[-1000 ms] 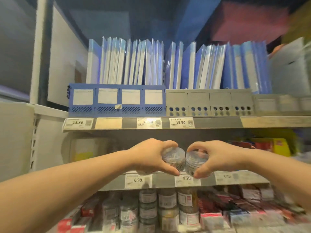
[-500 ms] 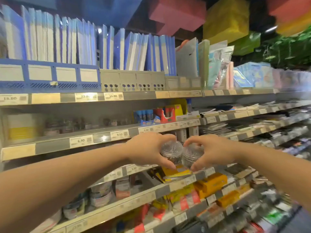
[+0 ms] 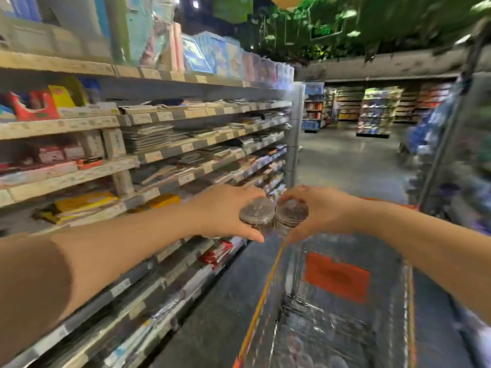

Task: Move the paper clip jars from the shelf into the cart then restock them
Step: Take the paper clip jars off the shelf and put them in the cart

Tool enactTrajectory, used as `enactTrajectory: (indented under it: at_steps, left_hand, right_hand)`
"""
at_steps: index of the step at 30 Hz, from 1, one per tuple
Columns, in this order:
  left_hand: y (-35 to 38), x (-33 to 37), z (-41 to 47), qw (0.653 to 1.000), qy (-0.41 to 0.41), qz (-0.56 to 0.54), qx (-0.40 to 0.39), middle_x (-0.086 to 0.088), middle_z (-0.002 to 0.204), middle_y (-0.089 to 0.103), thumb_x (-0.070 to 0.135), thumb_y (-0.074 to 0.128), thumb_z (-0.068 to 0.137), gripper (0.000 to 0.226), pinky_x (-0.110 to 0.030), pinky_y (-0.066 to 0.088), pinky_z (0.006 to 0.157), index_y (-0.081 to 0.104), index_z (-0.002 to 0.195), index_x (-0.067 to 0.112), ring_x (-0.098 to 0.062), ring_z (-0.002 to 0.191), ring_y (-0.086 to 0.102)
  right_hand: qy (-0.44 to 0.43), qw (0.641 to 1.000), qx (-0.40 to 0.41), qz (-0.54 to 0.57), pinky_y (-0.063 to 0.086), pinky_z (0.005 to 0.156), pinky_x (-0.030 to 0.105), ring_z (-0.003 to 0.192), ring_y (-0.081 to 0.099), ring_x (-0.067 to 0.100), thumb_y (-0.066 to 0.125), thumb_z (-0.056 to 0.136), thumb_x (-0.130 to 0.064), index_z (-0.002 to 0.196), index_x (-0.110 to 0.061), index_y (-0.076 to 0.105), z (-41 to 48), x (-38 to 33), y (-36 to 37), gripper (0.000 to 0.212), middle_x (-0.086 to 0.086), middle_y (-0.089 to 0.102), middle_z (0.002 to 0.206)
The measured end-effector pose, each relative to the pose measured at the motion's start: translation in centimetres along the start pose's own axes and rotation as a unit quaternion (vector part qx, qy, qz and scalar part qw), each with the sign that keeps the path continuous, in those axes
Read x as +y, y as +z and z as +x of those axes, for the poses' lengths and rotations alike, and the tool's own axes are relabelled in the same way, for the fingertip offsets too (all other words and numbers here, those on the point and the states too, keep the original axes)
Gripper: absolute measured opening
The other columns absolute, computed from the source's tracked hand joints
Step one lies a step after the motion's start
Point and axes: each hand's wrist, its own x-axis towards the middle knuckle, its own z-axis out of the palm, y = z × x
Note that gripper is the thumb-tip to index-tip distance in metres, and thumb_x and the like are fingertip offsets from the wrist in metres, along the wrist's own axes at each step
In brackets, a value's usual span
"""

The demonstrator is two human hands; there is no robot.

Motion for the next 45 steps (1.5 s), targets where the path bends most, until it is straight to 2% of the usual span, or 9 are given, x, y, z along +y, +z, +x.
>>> enactTrajectory:
  at_steps: [5, 10, 18, 21, 26, 29, 35, 40, 45]
  left_hand:
    - [6.2, 7.6, 6.7, 0.996, 0.080, 0.017, -0.036, 0.002, 0.125, 0.057, 0.068, 0.065, 0.069, 0.078, -0.028, 0.035, 0.069, 0.035, 0.132, 0.033, -0.022, 0.113, 0.053]
    - [11.1, 11.7, 11.5, 0.986, 0.136, -0.052, -0.085, 0.004, 0.121, 0.061, 0.060, 0.070, 0.068, 0.076, -0.033, 0.047, 0.085, 0.040, 0.131, 0.029, -0.018, 0.109, 0.058]
    - [20.5, 10.3, 18.0, 0.972, 0.194, -0.040, -0.129, 0.008, 0.113, 0.056, 0.066, 0.064, 0.070, 0.081, -0.029, 0.045, 0.076, 0.030, 0.136, 0.035, -0.014, 0.099, 0.055]
    - [25.5, 8.2, 20.1, 0.965, 0.199, -0.051, -0.162, 0.008, 0.109, 0.056, 0.068, 0.063, 0.069, 0.080, -0.025, 0.040, 0.070, 0.031, 0.134, 0.034, -0.010, 0.089, 0.050]
    - [34.0, 4.9, 23.3, 0.952, 0.193, -0.072, -0.228, 0.003, 0.116, 0.058, 0.065, 0.066, 0.069, 0.078, -0.038, 0.051, 0.077, 0.035, 0.132, 0.029, -0.020, 0.099, 0.058]
    - [39.8, 3.7, 24.5, 0.949, 0.182, -0.080, -0.244, 0.004, 0.122, 0.055, 0.061, 0.065, 0.073, 0.078, -0.035, 0.050, 0.078, 0.033, 0.136, 0.030, -0.021, 0.105, 0.056]
    - [51.7, 3.7, 24.9, 0.938, 0.139, -0.088, -0.304, -0.001, 0.114, 0.057, 0.062, 0.069, 0.068, 0.072, -0.041, 0.052, 0.072, 0.032, 0.123, 0.033, -0.027, 0.097, 0.060]
    - [59.2, 4.8, 23.9, 0.936, 0.106, -0.059, -0.330, -0.004, 0.127, 0.052, 0.066, 0.061, 0.073, 0.087, -0.035, 0.050, 0.073, 0.021, 0.142, 0.030, -0.027, 0.104, 0.057]
    - [64.4, 5.6, 20.0, 0.912, 0.154, -0.027, -0.378, 0.000, 0.099, 0.058, 0.077, 0.050, 0.071, 0.081, -0.041, 0.047, 0.083, 0.025, 0.132, 0.030, -0.023, 0.090, 0.058]
  right_hand:
    - [0.069, 0.997, -0.011, -0.014, 0.038, 0.069, 0.022, 0.105, 0.052, 0.013, 0.077, 0.070, -0.040, 0.127, -0.031, 0.046, -5.6, 9.2, 2.4, 0.066, -0.010, 0.052, 0.112]
    - [0.133, 0.990, -0.043, 0.015, 0.042, 0.086, 0.029, 0.105, 0.052, 0.015, 0.076, 0.071, -0.039, 0.130, -0.027, 0.045, -8.1, 15.8, 5.3, 0.068, -0.007, 0.052, 0.122]
    - [0.193, 0.973, -0.099, 0.082, 0.043, 0.097, 0.035, 0.114, 0.049, 0.014, 0.076, 0.069, -0.044, 0.132, -0.033, 0.041, -5.0, 23.5, 12.0, 0.073, -0.010, 0.047, 0.131]
    - [0.214, 0.963, -0.132, 0.095, 0.036, 0.095, 0.027, 0.119, 0.043, 0.013, 0.075, 0.071, -0.046, 0.136, -0.031, 0.037, -2.2, 26.1, 16.0, 0.076, -0.008, 0.044, 0.136]
    - [0.257, 0.941, -0.165, 0.147, 0.040, 0.091, 0.029, 0.114, 0.047, 0.017, 0.077, 0.071, -0.043, 0.135, -0.028, 0.039, 2.2, 29.3, 22.9, 0.075, -0.004, 0.047, 0.133]
    - [0.284, 0.922, -0.169, 0.200, 0.040, 0.081, 0.027, 0.100, 0.050, 0.014, 0.079, 0.070, -0.038, 0.135, -0.027, 0.039, 3.9, 31.2, 28.5, 0.077, -0.007, 0.050, 0.124]
    - [0.365, 0.885, -0.195, 0.212, 0.046, 0.091, 0.034, 0.115, 0.051, 0.024, 0.078, 0.073, -0.038, 0.143, -0.024, 0.029, 5.0, 35.7, 38.8, 0.087, 0.000, 0.042, 0.140]
    - [0.455, 0.850, -0.185, 0.191, 0.050, 0.088, 0.039, 0.116, 0.049, 0.028, 0.076, 0.071, -0.042, 0.143, -0.027, 0.028, 4.7, 39.3, 45.4, 0.087, 0.009, 0.038, 0.137]
    - [0.476, 0.830, -0.206, 0.204, 0.050, 0.086, 0.041, 0.107, 0.049, 0.029, 0.072, 0.076, -0.033, 0.138, -0.025, 0.030, 2.6, 38.5, 51.1, 0.076, 0.010, 0.041, 0.121]
